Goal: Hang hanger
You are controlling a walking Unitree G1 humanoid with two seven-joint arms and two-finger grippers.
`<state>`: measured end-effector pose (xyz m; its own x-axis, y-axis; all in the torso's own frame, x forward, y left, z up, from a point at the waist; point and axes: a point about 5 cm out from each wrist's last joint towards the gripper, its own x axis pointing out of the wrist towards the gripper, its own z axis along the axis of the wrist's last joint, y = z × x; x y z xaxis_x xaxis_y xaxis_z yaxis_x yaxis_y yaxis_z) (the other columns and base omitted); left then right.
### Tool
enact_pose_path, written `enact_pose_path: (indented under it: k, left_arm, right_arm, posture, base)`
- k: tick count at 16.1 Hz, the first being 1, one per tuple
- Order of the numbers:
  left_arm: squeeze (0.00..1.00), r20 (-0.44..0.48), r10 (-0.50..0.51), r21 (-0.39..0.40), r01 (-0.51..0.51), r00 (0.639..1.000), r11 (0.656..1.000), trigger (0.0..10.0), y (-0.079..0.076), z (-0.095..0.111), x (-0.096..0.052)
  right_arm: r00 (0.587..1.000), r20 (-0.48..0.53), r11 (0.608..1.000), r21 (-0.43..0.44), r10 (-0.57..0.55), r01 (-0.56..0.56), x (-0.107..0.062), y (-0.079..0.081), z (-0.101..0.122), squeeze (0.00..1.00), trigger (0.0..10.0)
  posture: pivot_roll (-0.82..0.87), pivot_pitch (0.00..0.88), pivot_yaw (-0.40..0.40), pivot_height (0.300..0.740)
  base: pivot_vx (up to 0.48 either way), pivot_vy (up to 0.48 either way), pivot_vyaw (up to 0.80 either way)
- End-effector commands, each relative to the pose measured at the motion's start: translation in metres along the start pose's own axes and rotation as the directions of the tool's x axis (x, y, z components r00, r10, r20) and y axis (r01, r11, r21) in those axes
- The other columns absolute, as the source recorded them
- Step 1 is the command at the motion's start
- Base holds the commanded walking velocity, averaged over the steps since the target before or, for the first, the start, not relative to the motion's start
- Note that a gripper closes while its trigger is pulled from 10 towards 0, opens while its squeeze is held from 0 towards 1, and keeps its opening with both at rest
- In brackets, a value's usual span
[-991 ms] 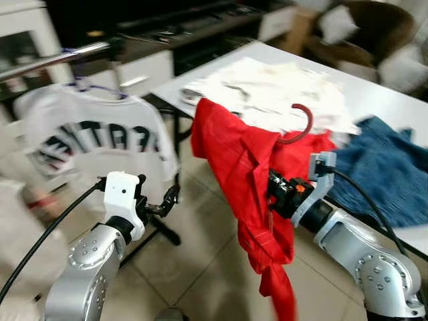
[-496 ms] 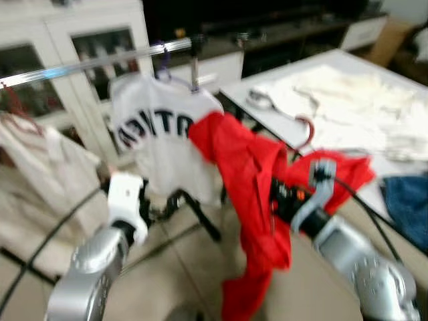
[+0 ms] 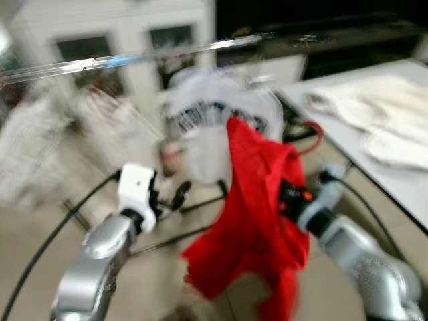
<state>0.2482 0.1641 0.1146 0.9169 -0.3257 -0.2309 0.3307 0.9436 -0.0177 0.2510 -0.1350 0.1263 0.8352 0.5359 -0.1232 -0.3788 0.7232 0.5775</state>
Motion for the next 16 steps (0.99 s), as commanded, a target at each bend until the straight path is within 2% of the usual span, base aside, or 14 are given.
enact_pose_path:
  k: [1, 6, 8, 9, 12, 13, 14, 16]
  left_arm:
    - [0.00, 0.011, -0.001, 0.008, 0.001, 1.000, 1.000, 10.0, -0.002, 0.002, 0.001]
    - [0.00, 0.019, 0.004, 0.027, -0.005, 1.000, 1.000, 10.0, -0.004, 0.002, 0.002]
    - [0.00, 0.010, 0.011, -0.004, -0.011, 1.000, 1.000, 10.0, -0.003, 0.003, 0.003]
    - [0.00, 0.001, 0.019, -0.021, -0.019, 1.000, 1.000, 10.0, 0.000, 0.003, 0.004]
    - [0.00, 0.011, 0.032, -0.005, -0.032, 0.999, 0.999, 10.0, 0.008, 0.006, 0.005]
    - [0.59, 0.048, -0.012, -0.011, 0.012, 0.999, 1.000, 10.0, 0.010, 0.011, 0.002]
    - [1.00, 0.069, -0.019, 0.007, 0.018, 0.997, 1.000, 10.0, 0.017, 0.015, 0.000]
    - [1.00, 0.027, -0.020, 0.071, 0.018, 0.999, 0.997, 10.0, 0.039, 0.017, -0.002]
  right_arm:
    - [0.999, 0.029, 1.000, -0.028, 0.013, -0.012, 0.000, 0.002, 0.007, 0.00, 10.0]
    - [1.000, 0.010, 0.995, -0.095, 0.019, -0.018, 0.015, 0.004, 0.010, 0.00, 10.0]
    - [1.000, 0.014, 0.994, -0.111, 0.014, -0.012, 0.016, 0.005, 0.011, 0.00, 10.0]
    - [1.000, 0.018, 0.993, -0.120, 0.019, -0.017, 0.016, 0.006, 0.013, 0.00, 10.0]
    - [0.997, -0.007, 0.978, -0.196, 0.072, -0.072, 0.014, 0.013, 0.015, 0.00, 10.0]
    - [0.995, -0.021, 0.972, -0.214, 0.100, -0.102, 0.013, 0.016, 0.015, 0.00, 10.0]
    - [0.991, -0.030, 0.963, -0.231, 0.133, -0.136, 0.011, 0.018, 0.018, 0.00, 10.0]
    - [0.979, -0.046, 0.945, -0.255, 0.199, -0.204, 0.009, 0.022, 0.025, 0.00, 10.0]
  posture:
    - [0.01, 0.000, 0.003, 0.740]
    - [0.02, 0.000, -0.012, 0.740]
    - [0.02, 0.000, -0.007, 0.740]
    - [0.02, 0.000, -0.002, 0.740]
    - [0.02, 0.000, 0.007, 0.740]
    - [0.02, 0.000, 0.008, 0.740]
    - [0.02, 0.000, 0.009, 0.740]
    - [0.02, 0.000, 0.012, 0.740]
  base:
    - [0.000, -0.337, 0.77]
    - [0.000, -0.467, 0.77]
    - [0.000, 0.000, 0.72]
    - [0.000, 0.480, 0.00]
    - [0.000, 0.259, 0.00]
    - [0.000, 0.000, 0.00]
    - [0.000, 0.000, 0.00]
    - [0.000, 0.000, 0.00]
